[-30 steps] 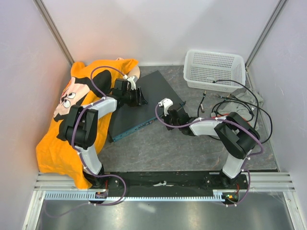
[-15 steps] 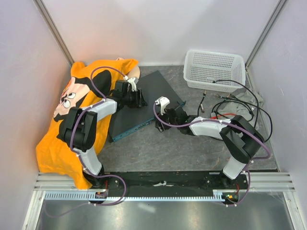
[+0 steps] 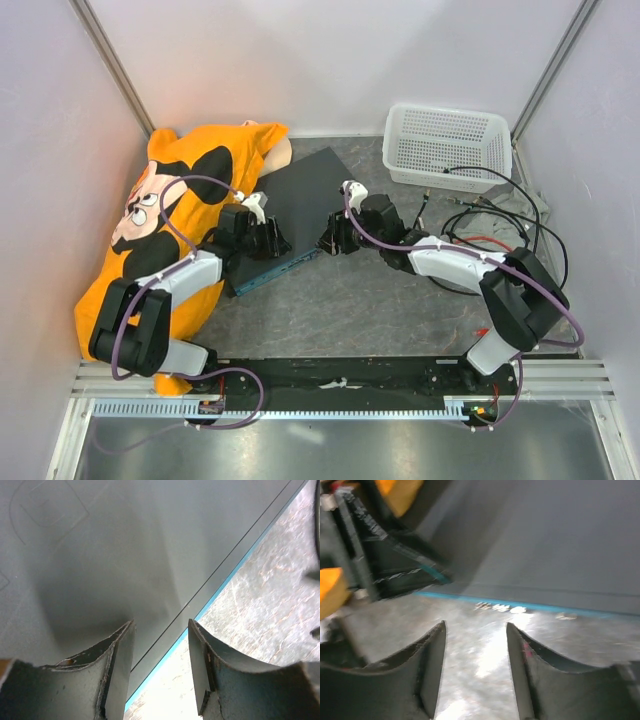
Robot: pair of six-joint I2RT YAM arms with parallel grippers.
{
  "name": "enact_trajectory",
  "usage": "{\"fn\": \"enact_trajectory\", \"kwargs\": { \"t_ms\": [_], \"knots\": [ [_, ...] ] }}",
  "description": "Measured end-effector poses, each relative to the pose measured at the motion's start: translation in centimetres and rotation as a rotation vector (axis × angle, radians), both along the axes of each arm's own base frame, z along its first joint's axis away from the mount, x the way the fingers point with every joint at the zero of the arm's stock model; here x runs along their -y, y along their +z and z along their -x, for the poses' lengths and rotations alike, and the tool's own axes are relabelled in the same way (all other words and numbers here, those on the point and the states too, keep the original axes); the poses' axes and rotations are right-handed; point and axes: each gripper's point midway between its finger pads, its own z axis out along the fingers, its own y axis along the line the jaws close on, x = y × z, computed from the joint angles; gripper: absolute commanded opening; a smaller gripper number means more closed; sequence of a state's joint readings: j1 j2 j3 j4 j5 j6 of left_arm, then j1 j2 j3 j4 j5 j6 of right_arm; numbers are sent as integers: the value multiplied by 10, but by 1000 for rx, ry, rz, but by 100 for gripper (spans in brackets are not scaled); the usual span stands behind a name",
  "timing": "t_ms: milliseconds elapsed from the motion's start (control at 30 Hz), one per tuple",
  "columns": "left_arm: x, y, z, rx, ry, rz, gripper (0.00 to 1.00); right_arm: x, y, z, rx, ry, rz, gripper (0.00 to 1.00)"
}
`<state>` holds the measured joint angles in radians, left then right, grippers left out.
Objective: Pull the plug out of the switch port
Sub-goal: Adjust the switch port at the center of the board.
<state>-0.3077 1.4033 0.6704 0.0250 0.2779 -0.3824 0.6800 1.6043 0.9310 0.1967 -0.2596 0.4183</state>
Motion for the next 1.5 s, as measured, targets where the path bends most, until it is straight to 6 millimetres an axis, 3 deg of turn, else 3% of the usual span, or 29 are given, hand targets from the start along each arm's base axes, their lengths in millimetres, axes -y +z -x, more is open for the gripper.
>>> {"fn": "enact_trajectory", "kwargs": {
  "t_ms": [133,267,367,533,667,800,867,900,967,1100,1267,1367,1500],
  "knots": [
    [0,0,-4,5,40,29,55,-11,-7,17,-110,32,-82,51],
    [2,-1,-11,10,54,65,54,-18,-33,22,-228,47,-150,51],
    [4,0,-19,15,54,89,55,-12,-56,22,-295,7,-160,53],
    [-8,3,-31,34,74,75,59,6,-69,9,-324,-108,-132,49],
    [-38,11,-79,112,123,-53,60,40,-86,-8,-352,-255,-8,42],
    [-54,34,-178,191,153,-172,56,77,-97,-26,-375,-390,63,34],
    [-61,37,-213,207,170,-207,56,92,-99,-34,-378,-446,88,21],
    [-64,37,-225,210,177,-226,54,97,-98,-39,-368,-463,100,1],
    [-71,28,-238,195,184,-271,53,100,-95,-45,-344,-482,115,1],
    [-85,0,-246,140,182,-377,33,104,-93,-52,-310,-509,139,0],
    [-95,-2,-247,151,144,-474,23,106,-99,-53,-305,-510,166,1],
    [-113,-7,-242,126,136,-537,15,104,-104,-59,-297,-499,184,1],
    [-138,-15,-235,85,128,-604,13,94,-106,-77,-259,-468,182,1]
  ]
}}
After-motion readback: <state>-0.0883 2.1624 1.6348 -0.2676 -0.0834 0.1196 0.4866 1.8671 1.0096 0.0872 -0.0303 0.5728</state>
